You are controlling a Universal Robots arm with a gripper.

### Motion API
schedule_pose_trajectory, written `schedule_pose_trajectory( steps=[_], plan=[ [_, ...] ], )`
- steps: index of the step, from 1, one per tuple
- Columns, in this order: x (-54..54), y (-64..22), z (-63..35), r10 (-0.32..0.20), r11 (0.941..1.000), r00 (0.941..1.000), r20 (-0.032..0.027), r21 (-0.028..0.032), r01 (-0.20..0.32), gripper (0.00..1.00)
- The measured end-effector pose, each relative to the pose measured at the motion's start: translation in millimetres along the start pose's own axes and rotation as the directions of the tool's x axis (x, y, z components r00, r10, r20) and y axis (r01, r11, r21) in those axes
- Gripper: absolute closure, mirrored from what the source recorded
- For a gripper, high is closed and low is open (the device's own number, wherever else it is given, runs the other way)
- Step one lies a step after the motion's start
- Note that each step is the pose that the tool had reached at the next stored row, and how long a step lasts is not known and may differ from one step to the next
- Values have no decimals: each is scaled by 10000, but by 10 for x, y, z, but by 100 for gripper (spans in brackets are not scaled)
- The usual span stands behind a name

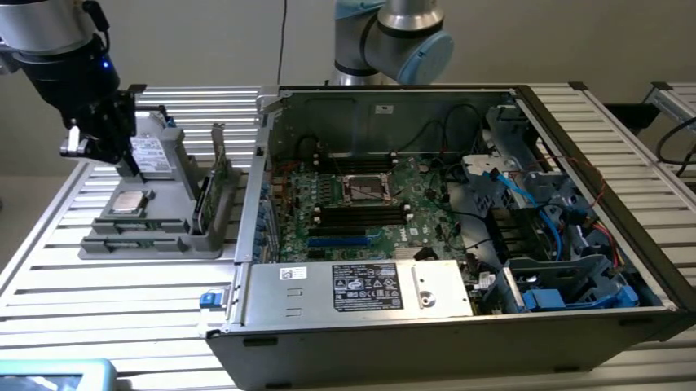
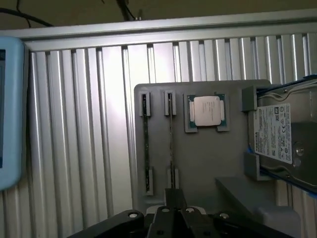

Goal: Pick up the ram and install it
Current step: 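Pick up the ram and move it above insertion slot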

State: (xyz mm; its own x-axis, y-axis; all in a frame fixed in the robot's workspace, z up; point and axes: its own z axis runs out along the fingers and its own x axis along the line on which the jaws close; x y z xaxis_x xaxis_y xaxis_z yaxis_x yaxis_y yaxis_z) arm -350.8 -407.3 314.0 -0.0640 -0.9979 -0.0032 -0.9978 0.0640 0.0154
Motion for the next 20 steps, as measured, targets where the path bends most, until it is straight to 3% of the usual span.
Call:
schedule_pose_trajectory(
  steps=[7, 12, 20],
  plan=[
    [3, 26, 1, -970, 9953, 9953, -15, -4, 970, 89],
    [30, 90, 3, -1157, 9933, 9933, -18, -4, 1157, 89],
    [75, 100, 7, -1165, 9932, 9932, -18, -11, 1165, 89]
  ],
)
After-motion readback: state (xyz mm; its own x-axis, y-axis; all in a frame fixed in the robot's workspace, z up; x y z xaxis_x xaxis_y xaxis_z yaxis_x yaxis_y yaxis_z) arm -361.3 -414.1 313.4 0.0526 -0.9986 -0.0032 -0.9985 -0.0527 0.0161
